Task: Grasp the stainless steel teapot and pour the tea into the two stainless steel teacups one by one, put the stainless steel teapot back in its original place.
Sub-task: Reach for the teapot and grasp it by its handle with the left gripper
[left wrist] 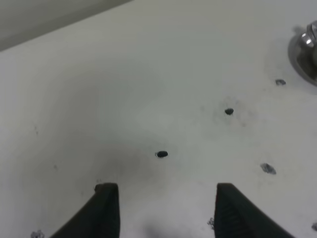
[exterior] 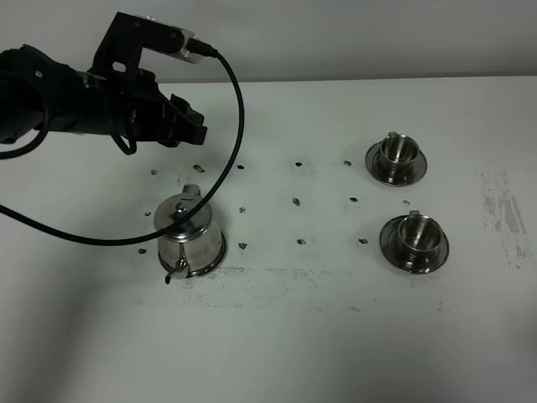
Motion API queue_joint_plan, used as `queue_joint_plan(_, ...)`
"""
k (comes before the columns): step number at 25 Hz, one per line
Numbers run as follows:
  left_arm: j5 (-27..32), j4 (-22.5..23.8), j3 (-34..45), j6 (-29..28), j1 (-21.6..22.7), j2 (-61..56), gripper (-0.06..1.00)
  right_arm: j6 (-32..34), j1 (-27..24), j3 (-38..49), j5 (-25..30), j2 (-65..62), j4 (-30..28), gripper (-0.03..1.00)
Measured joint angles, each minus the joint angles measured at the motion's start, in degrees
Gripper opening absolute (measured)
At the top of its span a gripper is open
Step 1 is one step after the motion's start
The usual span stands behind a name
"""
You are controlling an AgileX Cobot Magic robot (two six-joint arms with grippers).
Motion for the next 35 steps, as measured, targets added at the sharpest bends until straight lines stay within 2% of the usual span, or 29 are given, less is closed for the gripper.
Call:
queue_joint_plan(7, 8.1, 19.1, -4.7, -17.7, 0.0, 1.1, 0.44, 1.0, 0.0, 6.3, -0.7, -6.0, -0.1, 0.40)
queue_joint_plan(10, 9.5, 25.5, -6.1, -23.5, -0.4, 1.7, 0.44, 1.5, 0.0, 8.4, -0.7, -8.0, -0.6, 0.39)
queue_joint_plan(12, 10.1, 28.2, -6.7, -25.5, -1.2, 1.7, 0.44, 1.9, 0.0, 9.1, -0.7, -9.2, -1.0, 0.39)
queue_joint_plan(18, 11.5, 30.3, -9.3, -26.9, -3.9, 1.8, 0.44, 2.4, 0.0, 9.2, -0.7, -13.2, -1.8, 0.38)
queue_joint_plan(24, 15.3, 31.1, -12.6, -26.9, -4.5, 3.9, 0.43, 2.5, 0.0, 9.2, -0.7, -13.4, -2.3, 0.36)
queue_joint_plan(28, 15.7, 31.2, -13.1, -27.2, -4.5, 5.0, 0.43, 2.5, -0.4, 9.2, -0.7, -15.8, -2.3, 0.34)
queue_joint_plan(35, 17.8, 31.2, -14.0, -27.3, -4.5, 5.7, 0.43, 2.4, -4.8, 9.2, -0.7, -16.6, -2.7, 0.34)
